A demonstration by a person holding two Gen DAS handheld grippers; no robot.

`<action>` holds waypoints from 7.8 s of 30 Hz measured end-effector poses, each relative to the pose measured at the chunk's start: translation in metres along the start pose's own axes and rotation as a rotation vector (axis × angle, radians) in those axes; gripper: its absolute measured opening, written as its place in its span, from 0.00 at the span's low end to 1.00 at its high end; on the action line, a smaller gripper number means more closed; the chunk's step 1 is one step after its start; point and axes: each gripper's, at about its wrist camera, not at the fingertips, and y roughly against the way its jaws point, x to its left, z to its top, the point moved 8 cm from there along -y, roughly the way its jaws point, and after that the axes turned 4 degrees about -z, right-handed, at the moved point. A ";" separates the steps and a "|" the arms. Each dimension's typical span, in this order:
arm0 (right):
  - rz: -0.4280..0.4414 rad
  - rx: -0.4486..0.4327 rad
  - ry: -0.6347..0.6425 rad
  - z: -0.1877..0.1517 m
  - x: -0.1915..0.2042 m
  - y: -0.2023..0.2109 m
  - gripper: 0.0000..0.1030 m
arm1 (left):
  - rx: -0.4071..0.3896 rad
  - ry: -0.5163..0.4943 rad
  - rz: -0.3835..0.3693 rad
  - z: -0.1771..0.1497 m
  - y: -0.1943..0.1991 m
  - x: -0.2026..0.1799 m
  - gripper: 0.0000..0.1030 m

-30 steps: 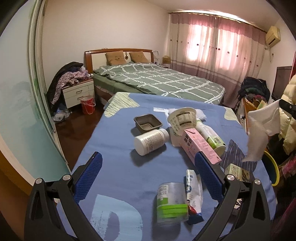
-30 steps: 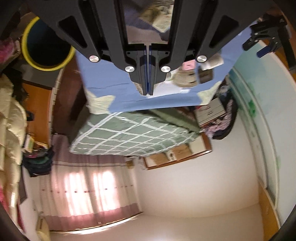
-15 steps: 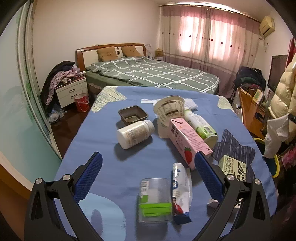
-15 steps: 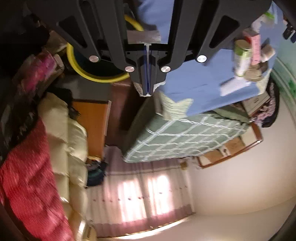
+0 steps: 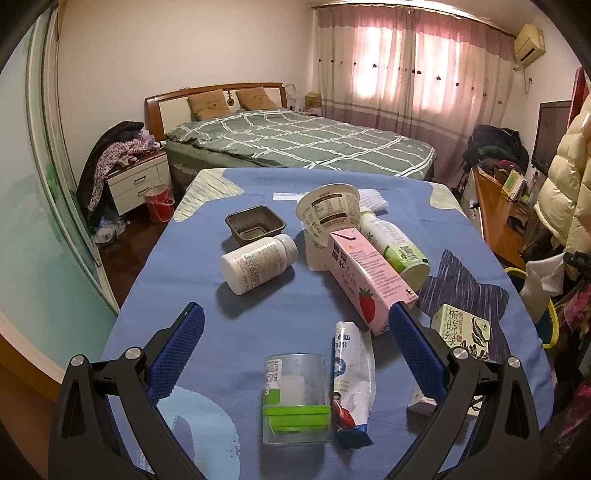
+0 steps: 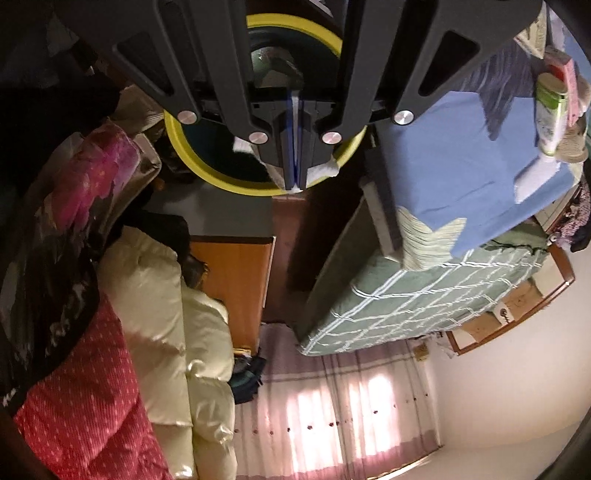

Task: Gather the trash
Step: 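Carry the tissue over the yellow bin and open the right tool, then grasp the clear plastic cup with green band using the left tool, then carry the plastic cup over the yellow bin and open the left tool, then move the left tool back to the table while the right tool approaches the toothpaste, then grasp the white and blue toothpaste tube with the right tool, then carry the toothpaste tube over the yellow bin and open the right tool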

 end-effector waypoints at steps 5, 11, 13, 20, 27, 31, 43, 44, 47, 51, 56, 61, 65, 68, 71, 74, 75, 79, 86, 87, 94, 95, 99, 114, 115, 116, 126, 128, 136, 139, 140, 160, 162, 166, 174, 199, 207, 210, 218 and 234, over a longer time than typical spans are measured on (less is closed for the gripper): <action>-0.024 0.008 0.006 -0.006 0.000 -0.005 0.12 | 0.010 -0.002 0.003 -0.003 -0.004 0.001 0.95; -0.009 0.010 0.012 -0.013 0.005 -0.002 0.12 | 0.023 -0.011 0.013 -0.009 -0.005 0.002 0.95; -0.004 0.010 0.015 -0.015 0.007 -0.001 0.14 | 0.034 -0.016 0.020 -0.014 -0.006 0.003 0.95; 0.040 0.026 0.016 -0.030 0.021 0.003 0.18 | 0.088 -0.015 0.046 -0.036 -0.008 0.010 0.95; 0.063 0.034 0.027 -0.037 0.030 0.008 0.18 | 0.162 -0.025 0.050 -0.066 -0.018 0.012 0.92; 0.071 0.037 0.031 -0.039 0.033 0.007 0.18 | 0.179 -0.025 0.052 -0.069 -0.022 0.014 0.83; 0.092 0.054 0.049 -0.046 0.044 0.005 0.18 | 0.217 0.004 -0.006 -0.069 -0.040 0.017 0.53; 0.093 0.054 0.049 -0.047 0.044 0.006 0.18 | 0.216 0.006 -0.007 -0.068 -0.040 0.017 0.52; 0.096 0.053 0.047 -0.046 0.044 0.006 0.18 | 0.202 0.013 -0.002 -0.065 -0.036 0.021 0.51; 0.102 0.051 0.043 -0.048 0.044 0.009 0.18 | 0.163 0.018 0.006 -0.052 -0.026 0.024 0.51; 0.104 0.050 0.040 -0.049 0.042 0.011 0.18 | 0.107 -0.015 -0.023 -0.030 -0.011 0.005 0.51; 0.101 0.057 0.027 -0.052 0.032 0.009 0.18 | 0.058 -0.069 -0.114 -0.007 -0.001 -0.041 0.51; 0.088 0.058 0.012 -0.054 0.017 0.008 0.18 | 0.047 -0.130 -0.190 0.005 -0.004 -0.090 0.51; 0.068 0.056 -0.006 -0.054 -0.001 0.005 0.18 | 0.049 -0.178 -0.241 0.010 -0.010 -0.129 0.51; 0.045 0.054 -0.035 -0.054 -0.023 0.003 0.18 | 0.054 -0.232 -0.292 0.015 -0.016 -0.172 0.51; 0.026 0.054 -0.063 -0.055 -0.044 0.001 0.18 | 0.066 -0.282 -0.335 0.018 -0.023 -0.214 0.51; 0.021 0.056 -0.070 -0.056 -0.050 0.000 0.18 | 0.070 -0.298 -0.350 0.018 -0.025 -0.227 0.51; 0.008 0.062 -0.101 -0.060 -0.072 -0.004 0.18 | 0.102 -0.361 -0.408 0.016 -0.038 -0.289 0.51; -0.015 0.072 -0.141 -0.068 -0.105 -0.010 0.18 | 0.189 -0.456 -0.491 -0.008 -0.067 -0.389 0.51; -0.017 0.073 -0.147 -0.068 -0.109 -0.010 0.18 | 0.195 -0.464 -0.495 -0.011 -0.070 -0.398 0.51; -0.025 0.081 -0.175 -0.074 -0.133 -0.013 0.18 | 0.246 -0.515 -0.503 -0.027 -0.098 -0.457 0.51; -0.026 0.084 -0.180 -0.075 -0.136 -0.013 0.18 | 0.252 -0.519 -0.503 -0.029 -0.101 -0.464 0.51; -0.028 0.093 -0.189 -0.078 -0.142 -0.017 0.18 | 0.250 -0.525 -0.493 -0.029 -0.112 -0.479 0.57; 0.027 0.099 -0.113 -0.082 -0.097 -0.010 0.21 | 0.031 -0.372 -0.453 0.037 -0.028 -0.370 0.91; 0.034 0.100 -0.099 -0.083 -0.090 -0.009 0.22 | 0.023 -0.361 -0.445 0.039 -0.023 -0.358 0.92; 0.040 0.100 -0.086 -0.083 -0.082 -0.008 0.23 | 0.008 -0.341 -0.427 0.041 -0.016 -0.336 0.92; 0.125 0.095 0.059 -0.088 0.003 0.017 0.23 | -0.099 -0.170 -0.173 0.048 0.021 -0.157 0.95; 0.146 0.095 0.095 -0.090 0.025 0.023 0.23 | -0.108 -0.122 -0.126 0.047 0.026 -0.116 0.95; 0.242 0.089 0.241 -0.104 0.121 0.052 0.23 | -0.141 0.031 -0.004 0.037 0.037 -0.007 0.95; 0.295 0.085 0.293 -0.111 0.161 0.068 0.23 | -0.147 0.075 0.029 0.031 0.039 0.025 0.95; 0.315 0.084 0.312 -0.114 0.174 0.074 0.23 | -0.147 0.090 0.039 0.028 0.040 0.036 0.95; 0.583 0.203 0.586 -0.216 0.344 0.152 0.51 | -0.141 0.187 0.124 0.001 0.042 0.099 0.95; 0.569 0.219 0.589 -0.220 0.344 0.146 0.53 | -0.139 0.189 0.122 0.001 0.042 0.099 0.95; 0.565 0.265 0.592 -0.229 0.346 0.137 0.53 | -0.132 0.196 0.116 -0.003 0.040 0.101 0.95; 0.583 0.238 0.602 -0.233 0.349 0.142 0.32 | -0.129 0.196 0.114 -0.005 0.040 0.101 0.95; 0.537 0.027 0.351 -0.123 0.260 0.143 0.05 | -0.108 0.117 0.064 -0.001 0.033 0.059 0.95; 0.263 0.002 0.148 -0.069 0.142 0.069 0.05 | -0.060 0.032 -0.008 -0.005 0.015 0.012 0.95; 0.149 0.008 0.081 -0.053 0.094 0.038 0.05 | -0.036 -0.011 -0.040 -0.008 0.006 -0.013 0.95; -0.038 0.075 -0.057 -0.041 0.019 -0.027 0.07 | 0.027 -0.127 -0.128 -0.020 -0.012 -0.080 0.95; -0.079 0.065 -0.136 -0.047 0.000 -0.035 0.18 | 0.168 -0.256 -0.261 -0.057 -0.032 -0.147 0.95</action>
